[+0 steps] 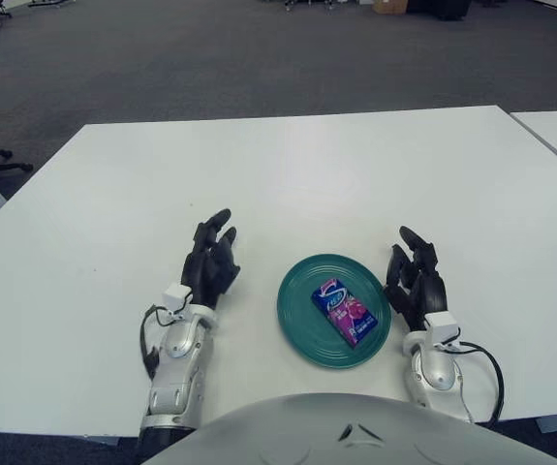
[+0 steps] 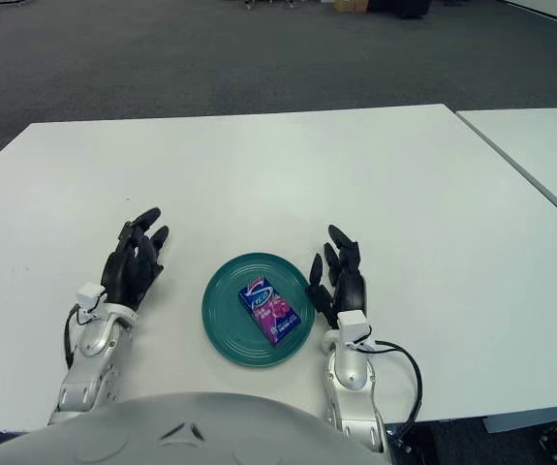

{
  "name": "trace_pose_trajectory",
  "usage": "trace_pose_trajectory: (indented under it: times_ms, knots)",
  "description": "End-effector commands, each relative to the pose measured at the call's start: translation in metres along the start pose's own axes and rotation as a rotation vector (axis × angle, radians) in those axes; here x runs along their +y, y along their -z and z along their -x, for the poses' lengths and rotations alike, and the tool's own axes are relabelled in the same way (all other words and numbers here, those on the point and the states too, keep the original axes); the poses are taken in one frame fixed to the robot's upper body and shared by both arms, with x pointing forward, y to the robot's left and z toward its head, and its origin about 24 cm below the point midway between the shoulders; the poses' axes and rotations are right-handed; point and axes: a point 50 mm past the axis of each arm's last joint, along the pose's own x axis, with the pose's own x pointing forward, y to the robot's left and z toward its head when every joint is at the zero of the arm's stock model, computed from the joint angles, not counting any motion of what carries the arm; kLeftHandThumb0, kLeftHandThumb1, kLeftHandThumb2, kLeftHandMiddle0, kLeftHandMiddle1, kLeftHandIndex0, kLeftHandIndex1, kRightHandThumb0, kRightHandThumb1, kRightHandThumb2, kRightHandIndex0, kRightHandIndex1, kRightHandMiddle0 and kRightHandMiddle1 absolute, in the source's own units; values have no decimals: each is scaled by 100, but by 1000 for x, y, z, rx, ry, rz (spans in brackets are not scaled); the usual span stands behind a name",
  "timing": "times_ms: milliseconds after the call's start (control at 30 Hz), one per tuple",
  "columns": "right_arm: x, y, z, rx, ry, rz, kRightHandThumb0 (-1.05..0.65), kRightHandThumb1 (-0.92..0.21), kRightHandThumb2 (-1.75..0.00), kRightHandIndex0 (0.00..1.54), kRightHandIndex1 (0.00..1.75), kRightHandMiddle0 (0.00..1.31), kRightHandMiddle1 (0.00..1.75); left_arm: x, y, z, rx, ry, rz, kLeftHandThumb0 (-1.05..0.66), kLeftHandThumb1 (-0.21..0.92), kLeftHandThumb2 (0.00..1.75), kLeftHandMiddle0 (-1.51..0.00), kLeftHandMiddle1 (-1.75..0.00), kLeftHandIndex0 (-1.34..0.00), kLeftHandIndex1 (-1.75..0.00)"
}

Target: Put the gum into the plate.

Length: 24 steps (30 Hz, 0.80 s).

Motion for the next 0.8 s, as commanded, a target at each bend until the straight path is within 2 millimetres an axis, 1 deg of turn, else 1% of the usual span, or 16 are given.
trace_pose_trajectory:
  times_ms: [0, 200, 300, 367, 467, 767]
  knots:
    - [-1, 18, 9, 127, 5, -22, -66, -92, -91, 34, 2, 0, 61, 2, 0, 0, 15, -13, 7, -84, 92, 81, -36, -106, -36, -122]
    - [-3, 19, 9, 130, 1, -59, -66, -92, -91, 36, 3, 0, 62, -7, -2, 11, 27, -27, 7, -82, 92, 81, -36, -108, -35, -121]
    - [-4, 20, 9, 128, -9, -50, -68, -92, -90, 40, 5, 0, 63, -6, -1, 12, 43, -14, -4, -80, 92, 82, -36, -104, -30, -118]
    - [-5, 20, 9, 127, -10, -50, -68, -92, -90, 41, 5, 0, 64, -7, 0, 13, 46, -13, -5, -79, 92, 82, -36, -103, -28, -118]
    - [-7, 21, 10, 128, -18, -40, -68, -92, -90, 42, 6, 0, 65, -3, 4, 11, 55, 16, -36, -78, 92, 82, -36, -102, -27, -117]
    - [-12, 22, 11, 132, -23, -22, -67, -92, -90, 44, 6, 0, 67, -1, 12, 16, 82, 102, -80, -75, 92, 86, -42, -97, -30, -114]
